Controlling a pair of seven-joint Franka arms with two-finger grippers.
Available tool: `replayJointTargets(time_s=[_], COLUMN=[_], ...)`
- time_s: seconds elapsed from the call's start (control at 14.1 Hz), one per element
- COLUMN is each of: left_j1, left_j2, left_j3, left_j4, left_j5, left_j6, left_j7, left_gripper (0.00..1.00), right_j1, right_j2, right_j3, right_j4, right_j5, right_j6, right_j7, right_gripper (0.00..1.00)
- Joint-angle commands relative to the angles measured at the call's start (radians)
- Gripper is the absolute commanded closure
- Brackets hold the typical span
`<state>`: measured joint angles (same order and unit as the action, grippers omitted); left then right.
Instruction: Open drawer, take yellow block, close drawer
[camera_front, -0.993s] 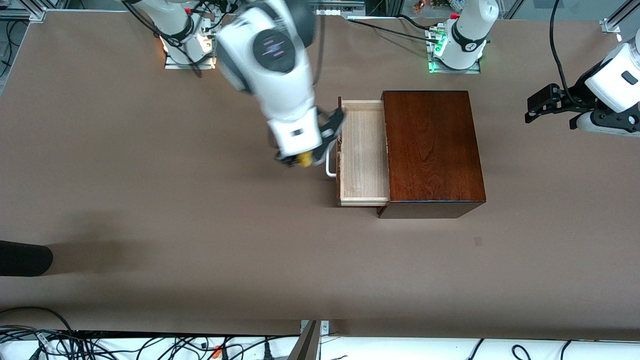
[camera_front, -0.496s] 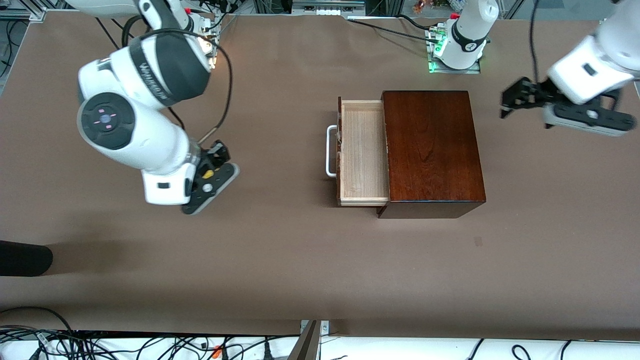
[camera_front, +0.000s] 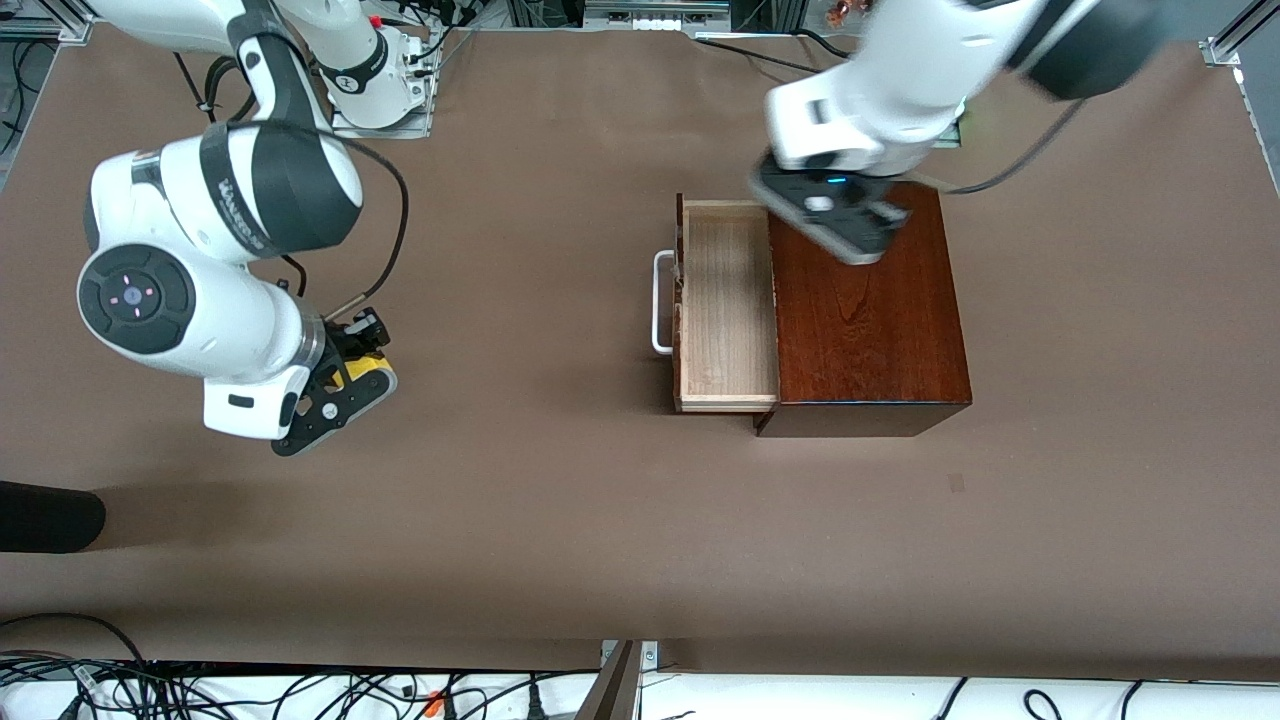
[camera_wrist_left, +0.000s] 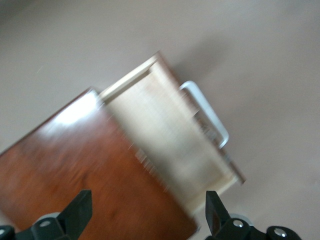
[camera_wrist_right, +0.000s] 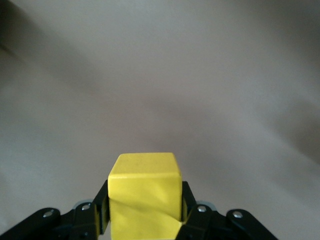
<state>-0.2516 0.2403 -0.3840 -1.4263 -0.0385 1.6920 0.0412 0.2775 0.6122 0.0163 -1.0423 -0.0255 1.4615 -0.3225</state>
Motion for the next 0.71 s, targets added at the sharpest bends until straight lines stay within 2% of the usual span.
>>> replayJointTargets(time_s=[0.0, 0.14, 0.28, 0.43, 0.64], left_j1=[-0.136, -0.194, -0.244, -0.305, -0.313], left_j2=[0.106, 0.181, 0.237, 0.284, 0.332], left_j3=[0.004, 0.001, 0.002, 0.002, 0.005], left_j4=[0.063, 0.064, 0.064, 0.064, 0.064], left_j5=[0.043, 0.054, 0.075, 0.173, 0.236], left_j6=[0.087, 0.161, 0.198, 0.209, 0.210], left_j7=[0.040, 0.087, 0.214, 0.331, 0.539], left_gripper=[0.00, 0.00, 0.00, 0.00, 0.00], right_j1=[-0.015, -0.017, -0.017, -0.017, -0.017], right_j2=[-0.067, -0.124, -0.187, -0.241, -0.279], right_j3=[-0.028, -0.042, -0.053, -0.056, -0.096], right_j4=[-0.140, -0.263, -0.408, -0.539, -0.677], right_j5=[0.062, 0.068, 0.068, 0.068, 0.071], right_j6=[0.078, 0.155, 0.259, 0.347, 0.454], right_j7=[0.013, 0.011, 0.013, 0.014, 0.013], right_gripper=[0.95, 0.95, 0.95, 0.95, 0.95])
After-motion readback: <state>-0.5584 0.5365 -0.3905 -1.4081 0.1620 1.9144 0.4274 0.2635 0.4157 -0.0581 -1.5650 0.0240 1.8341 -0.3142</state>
